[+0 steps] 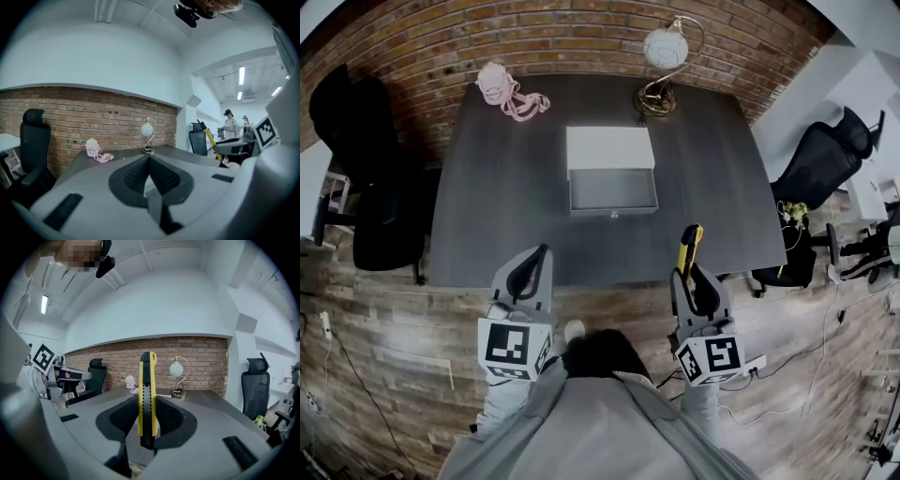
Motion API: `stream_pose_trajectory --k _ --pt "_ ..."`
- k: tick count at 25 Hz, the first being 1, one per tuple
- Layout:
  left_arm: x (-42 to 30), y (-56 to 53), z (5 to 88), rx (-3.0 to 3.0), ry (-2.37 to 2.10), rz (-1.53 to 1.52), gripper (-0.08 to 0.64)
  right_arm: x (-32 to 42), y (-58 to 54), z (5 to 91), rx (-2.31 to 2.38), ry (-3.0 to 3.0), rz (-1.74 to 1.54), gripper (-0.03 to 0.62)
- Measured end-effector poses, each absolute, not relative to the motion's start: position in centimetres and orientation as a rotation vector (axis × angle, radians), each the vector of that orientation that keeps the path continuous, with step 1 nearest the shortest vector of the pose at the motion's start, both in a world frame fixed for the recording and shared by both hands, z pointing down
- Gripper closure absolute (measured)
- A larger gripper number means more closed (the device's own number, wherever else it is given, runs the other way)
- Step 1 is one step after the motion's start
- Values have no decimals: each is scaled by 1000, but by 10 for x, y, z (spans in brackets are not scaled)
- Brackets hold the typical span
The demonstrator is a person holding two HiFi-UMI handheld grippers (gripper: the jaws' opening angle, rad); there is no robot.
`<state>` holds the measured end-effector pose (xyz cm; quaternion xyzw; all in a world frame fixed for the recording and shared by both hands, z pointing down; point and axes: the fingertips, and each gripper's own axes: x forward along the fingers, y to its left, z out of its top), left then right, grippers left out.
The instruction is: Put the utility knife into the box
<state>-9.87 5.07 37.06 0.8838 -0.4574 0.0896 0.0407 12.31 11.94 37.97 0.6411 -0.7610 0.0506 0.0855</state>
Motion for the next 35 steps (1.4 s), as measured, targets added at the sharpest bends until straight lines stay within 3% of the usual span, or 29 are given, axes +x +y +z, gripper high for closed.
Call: stream_pose_trajectory --k 10,24,35 --pt "-75 3 392 2657 -1410 326 540 145 61 396 1859 -2295 189 465" --pt "-28 -124 361 2627 -1551 285 540 183 -88 369 1714 -2428 100 465" --pt "-28 -158 354 2557 -1667 302 540 184 -139 365 1597 -2514 94 465"
